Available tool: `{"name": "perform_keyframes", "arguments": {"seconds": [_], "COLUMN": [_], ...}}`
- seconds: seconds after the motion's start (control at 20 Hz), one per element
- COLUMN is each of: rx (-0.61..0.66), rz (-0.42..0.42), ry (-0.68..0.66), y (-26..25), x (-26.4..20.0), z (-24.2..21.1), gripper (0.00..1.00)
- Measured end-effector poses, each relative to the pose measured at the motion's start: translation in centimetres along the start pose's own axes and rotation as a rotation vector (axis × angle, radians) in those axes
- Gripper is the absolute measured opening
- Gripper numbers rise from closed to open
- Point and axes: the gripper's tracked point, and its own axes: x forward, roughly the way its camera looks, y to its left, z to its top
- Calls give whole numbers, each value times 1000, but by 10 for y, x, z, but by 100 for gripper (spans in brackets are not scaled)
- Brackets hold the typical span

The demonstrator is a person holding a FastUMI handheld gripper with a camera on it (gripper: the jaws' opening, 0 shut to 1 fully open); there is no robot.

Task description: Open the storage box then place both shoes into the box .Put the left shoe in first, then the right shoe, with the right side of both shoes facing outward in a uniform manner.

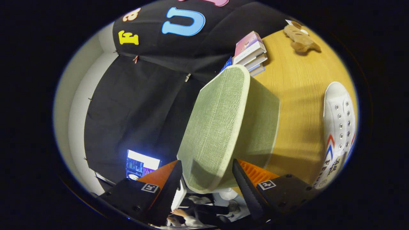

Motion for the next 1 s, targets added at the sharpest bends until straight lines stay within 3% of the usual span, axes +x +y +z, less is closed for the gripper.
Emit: {"name": "perform_keyframes", "arguments": {"seconds": [0.1,0.25,0.3,0.4,0.45,0.65,1.0], "rx": [52,106,107,121,131,157,147], "rz": [17,30,4,13,18,-27,-118], "ry": [8,4,-9,-7,3,12,39], "y": [2,7,2,3,5,6,15], "x": [4,5,4,1,1,1,0], "z": [2,7,9,10,8,10,6], "gripper": [96,68,67,34,34,12,5]}}
